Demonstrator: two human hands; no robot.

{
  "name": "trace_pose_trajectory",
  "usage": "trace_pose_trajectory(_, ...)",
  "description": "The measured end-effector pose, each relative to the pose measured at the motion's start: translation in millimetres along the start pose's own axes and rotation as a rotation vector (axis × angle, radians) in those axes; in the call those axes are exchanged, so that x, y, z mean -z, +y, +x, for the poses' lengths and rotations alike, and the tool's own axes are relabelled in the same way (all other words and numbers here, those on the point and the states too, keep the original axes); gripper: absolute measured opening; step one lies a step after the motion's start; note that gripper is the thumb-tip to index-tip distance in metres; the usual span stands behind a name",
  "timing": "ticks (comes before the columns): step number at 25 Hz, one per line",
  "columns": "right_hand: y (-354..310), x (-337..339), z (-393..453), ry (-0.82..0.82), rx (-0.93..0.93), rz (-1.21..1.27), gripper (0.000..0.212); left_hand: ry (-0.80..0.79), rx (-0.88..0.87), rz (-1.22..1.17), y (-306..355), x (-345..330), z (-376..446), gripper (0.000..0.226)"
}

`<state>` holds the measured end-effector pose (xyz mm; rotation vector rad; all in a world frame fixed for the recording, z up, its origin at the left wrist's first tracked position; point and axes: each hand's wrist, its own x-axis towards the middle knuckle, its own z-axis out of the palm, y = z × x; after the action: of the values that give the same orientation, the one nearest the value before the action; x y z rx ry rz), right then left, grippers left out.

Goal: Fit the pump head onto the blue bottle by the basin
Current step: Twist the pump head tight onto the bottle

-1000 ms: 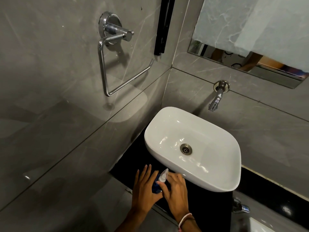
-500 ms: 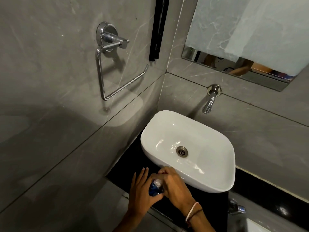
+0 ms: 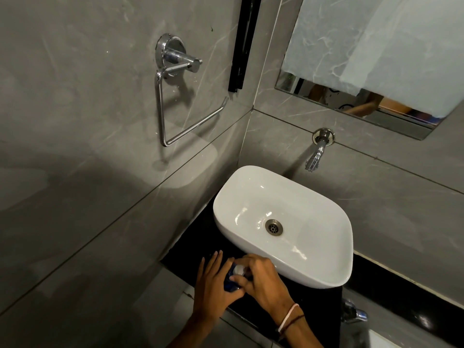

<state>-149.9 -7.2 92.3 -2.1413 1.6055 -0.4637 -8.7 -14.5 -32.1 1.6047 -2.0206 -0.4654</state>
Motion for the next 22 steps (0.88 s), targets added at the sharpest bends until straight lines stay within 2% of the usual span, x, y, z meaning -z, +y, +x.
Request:
trace_pose_trajectory(4, 3, 0, -3, 0.012, -0.056, 0.095, 0.038, -0.016, -0.001, -0.016, 1, 1, -2, 0.083)
trace_pose_trajectory(7, 12, 0, -10, 0.025, -0.133, 0.206, 0.055, 0.033, 0.007, -0.037, 3, 3, -2, 0.085)
trace_pose_trajectory(11, 29, -1, -23, 0.095, -0.206, 0.350, 0.052, 0.070, 0.029, -0.113, 10, 6, -5, 0.085)
trace_pose_trajectory(19, 21, -6, -16, 0.089, -0.219, 0.371, 0.037, 0.016, 0.063, -0.131, 15, 14, -5, 0.087)
trace_pose_trajectory(22, 31, -6, -19, 0.097, -0.274, 0.448, 0.047, 0.029, 0.074, -0.146, 17, 13, -8, 0.091)
